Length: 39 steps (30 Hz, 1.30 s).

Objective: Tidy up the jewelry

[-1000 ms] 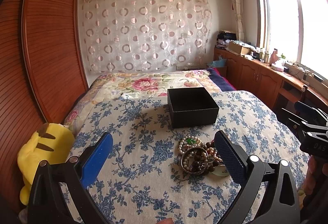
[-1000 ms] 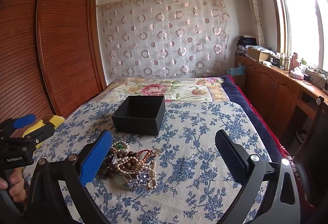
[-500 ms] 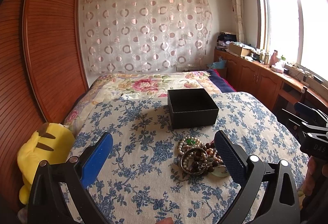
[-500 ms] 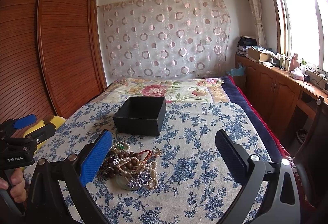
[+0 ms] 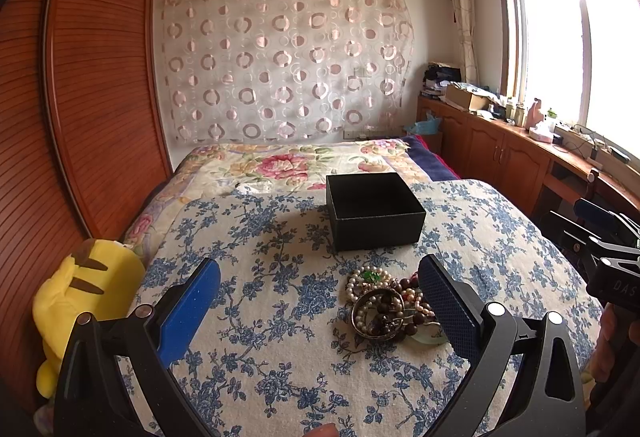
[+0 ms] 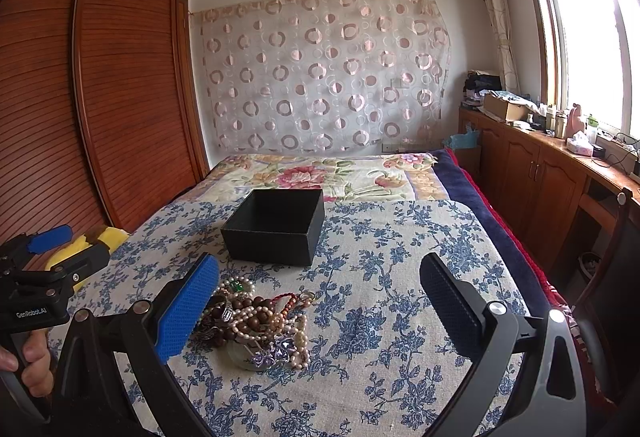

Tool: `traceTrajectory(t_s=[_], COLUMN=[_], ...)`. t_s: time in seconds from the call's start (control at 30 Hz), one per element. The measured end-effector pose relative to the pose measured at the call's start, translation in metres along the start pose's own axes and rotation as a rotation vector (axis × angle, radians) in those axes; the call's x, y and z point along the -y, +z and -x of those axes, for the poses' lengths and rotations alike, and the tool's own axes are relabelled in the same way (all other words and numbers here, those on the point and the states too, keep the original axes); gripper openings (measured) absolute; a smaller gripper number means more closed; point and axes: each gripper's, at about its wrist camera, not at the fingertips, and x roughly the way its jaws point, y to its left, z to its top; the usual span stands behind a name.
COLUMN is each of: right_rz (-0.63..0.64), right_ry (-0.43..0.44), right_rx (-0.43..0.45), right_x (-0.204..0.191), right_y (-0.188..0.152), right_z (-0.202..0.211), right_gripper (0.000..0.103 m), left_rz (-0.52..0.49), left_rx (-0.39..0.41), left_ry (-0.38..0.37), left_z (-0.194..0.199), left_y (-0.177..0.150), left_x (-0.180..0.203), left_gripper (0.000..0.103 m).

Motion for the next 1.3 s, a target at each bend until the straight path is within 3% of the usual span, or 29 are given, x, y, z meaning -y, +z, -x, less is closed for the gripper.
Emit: traceTrajectory(t_s=[0.97,1.3], right_rz=[0.001,0.013], right_ry=[0.003,0.017], right_rx=[0.003,-0.019], right_x=[-0.003,-0.011], right_y=[0.001,0.008], right_z=[-0.001,0.002], right_gripper=[0.102,0.102], left_rz=[-0.005,-0.008], left_rx=[-0.001,-0.057], left_ry=[-0.002,-0.023], left_z=[0.004,-0.016], left_y=[0.001,-0.008], left_x=[0.005,0.004], left_gripper=[0.096,0.096])
